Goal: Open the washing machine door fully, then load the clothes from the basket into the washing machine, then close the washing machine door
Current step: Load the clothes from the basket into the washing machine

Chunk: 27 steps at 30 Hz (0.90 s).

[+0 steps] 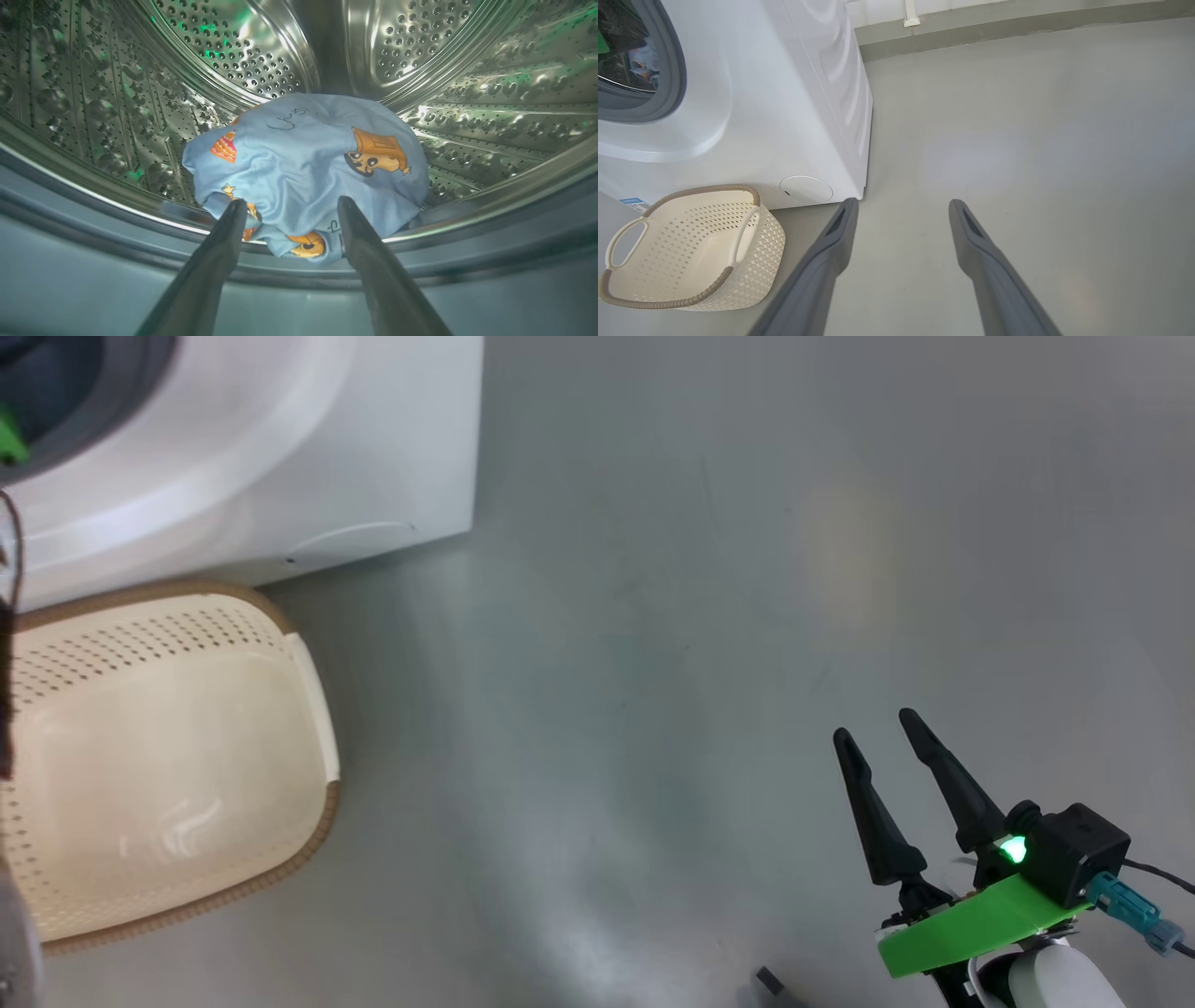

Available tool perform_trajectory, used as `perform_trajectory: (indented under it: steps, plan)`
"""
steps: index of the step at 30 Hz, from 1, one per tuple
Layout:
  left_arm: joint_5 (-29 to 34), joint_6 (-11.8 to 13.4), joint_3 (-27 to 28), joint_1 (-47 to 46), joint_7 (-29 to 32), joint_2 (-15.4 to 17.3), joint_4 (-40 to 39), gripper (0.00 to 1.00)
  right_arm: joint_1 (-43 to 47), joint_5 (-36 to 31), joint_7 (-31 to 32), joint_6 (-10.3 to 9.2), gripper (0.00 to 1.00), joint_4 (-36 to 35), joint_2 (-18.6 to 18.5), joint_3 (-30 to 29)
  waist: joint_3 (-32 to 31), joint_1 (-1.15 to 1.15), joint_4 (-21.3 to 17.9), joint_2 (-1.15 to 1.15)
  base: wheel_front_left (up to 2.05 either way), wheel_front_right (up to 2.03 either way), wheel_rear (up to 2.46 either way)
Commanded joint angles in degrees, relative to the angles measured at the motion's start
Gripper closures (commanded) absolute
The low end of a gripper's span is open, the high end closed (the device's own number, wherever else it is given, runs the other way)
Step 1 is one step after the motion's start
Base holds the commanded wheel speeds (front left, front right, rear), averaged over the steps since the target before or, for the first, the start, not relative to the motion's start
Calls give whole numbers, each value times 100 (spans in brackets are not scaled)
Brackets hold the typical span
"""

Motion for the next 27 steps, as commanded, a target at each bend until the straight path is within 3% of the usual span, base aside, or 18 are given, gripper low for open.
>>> perform_trajectory:
  steps: [1,19,27]
  plan:
    - [-33,13,59,112,-83,211,-82,0,164,0,-27,9,0,-80,-90,97,-152,0,119,0,0,0,0]
    - [-500,-374,194,825,-565,-516,-248,0,122,-83,-27,9,0,-44,-155,13,-717,0,611,0,0,0,0]
    - [-438,-499,113,1486,-574,-743,-1061,0,51,-144,-27,9,0,-88,-153,-11,-784,0,856,0,0,0,0]
